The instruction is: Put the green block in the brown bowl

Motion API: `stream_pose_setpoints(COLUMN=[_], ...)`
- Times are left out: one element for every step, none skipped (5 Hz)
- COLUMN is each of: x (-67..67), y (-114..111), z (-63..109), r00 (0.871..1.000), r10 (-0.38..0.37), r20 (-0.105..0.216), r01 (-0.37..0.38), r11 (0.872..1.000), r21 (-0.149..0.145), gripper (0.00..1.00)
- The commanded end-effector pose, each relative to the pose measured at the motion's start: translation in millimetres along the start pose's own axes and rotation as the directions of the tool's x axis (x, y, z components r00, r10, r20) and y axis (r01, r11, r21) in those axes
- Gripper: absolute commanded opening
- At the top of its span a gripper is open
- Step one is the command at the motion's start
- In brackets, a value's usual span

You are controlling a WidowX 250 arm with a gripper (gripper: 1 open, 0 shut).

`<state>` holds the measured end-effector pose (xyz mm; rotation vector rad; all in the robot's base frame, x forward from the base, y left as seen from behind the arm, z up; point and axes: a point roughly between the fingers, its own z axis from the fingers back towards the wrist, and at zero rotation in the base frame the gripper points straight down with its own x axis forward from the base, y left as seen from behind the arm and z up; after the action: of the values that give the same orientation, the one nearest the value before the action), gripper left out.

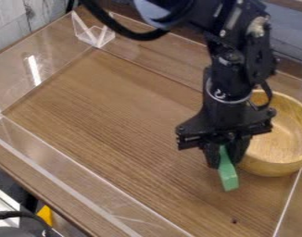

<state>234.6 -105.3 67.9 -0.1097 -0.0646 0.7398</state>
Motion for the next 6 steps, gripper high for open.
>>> stream_pose_setpoints(x=[8.6, 15.4, 23.0, 29.7, 35.4, 38.6], y=[-15, -17, -14, -11, -20, -29], z=[8.4, 4.5, 7.3, 9.9, 10.9, 6.9], r00=[0.999, 0.999, 0.999, 0.999, 0.996, 0.987], r10=[0.014, 0.041, 0.033, 0.02, 0.087, 0.153], r20=[0.03, 0.032, 0.03, 0.028, 0.036, 0.041], r01=[-0.013, -0.039, -0.031, -0.019, -0.085, -0.15], r11=[0.998, 0.998, 0.998, 0.998, 0.994, 0.986], r21=[-0.055, -0.059, -0.063, -0.065, -0.067, -0.069], gripper=[0.0, 0.0, 0.0, 0.0, 0.0, 0.0])
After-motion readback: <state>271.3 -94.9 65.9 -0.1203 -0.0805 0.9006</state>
